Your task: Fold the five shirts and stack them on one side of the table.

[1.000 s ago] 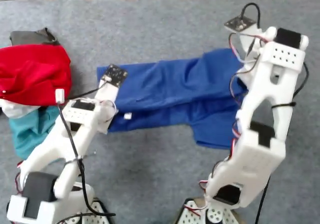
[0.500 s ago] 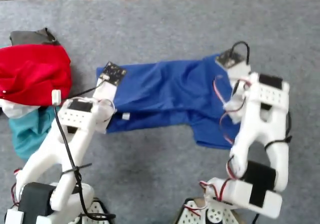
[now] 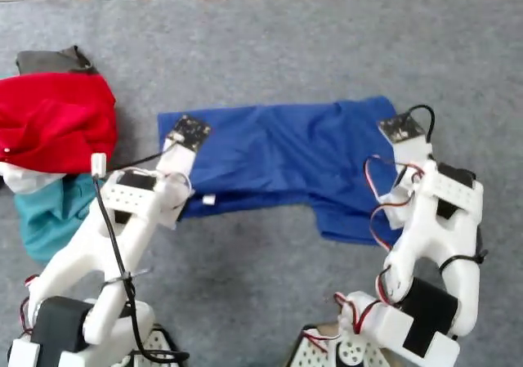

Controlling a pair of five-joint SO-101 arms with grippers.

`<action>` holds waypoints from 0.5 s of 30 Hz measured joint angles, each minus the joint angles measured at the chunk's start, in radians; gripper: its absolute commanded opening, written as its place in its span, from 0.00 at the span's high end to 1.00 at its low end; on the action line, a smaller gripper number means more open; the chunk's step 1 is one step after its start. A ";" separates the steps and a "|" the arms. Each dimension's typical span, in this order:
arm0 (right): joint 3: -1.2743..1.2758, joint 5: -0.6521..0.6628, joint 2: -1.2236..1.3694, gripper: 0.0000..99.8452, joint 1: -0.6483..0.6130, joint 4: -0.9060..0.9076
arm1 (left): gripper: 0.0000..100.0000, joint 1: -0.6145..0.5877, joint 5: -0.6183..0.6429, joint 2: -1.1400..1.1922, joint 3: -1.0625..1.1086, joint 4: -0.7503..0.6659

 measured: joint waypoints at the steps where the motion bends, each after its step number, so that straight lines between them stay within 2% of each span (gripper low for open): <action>1: 0.006 0.000 0.000 0.99 0.000 0.000 | 0.97 0.009 0.000 -0.011 0.000 0.009; 15: 0.048 0.026 -0.002 0.99 0.008 -0.012 | 0.97 0.011 -0.014 -0.106 0.058 0.041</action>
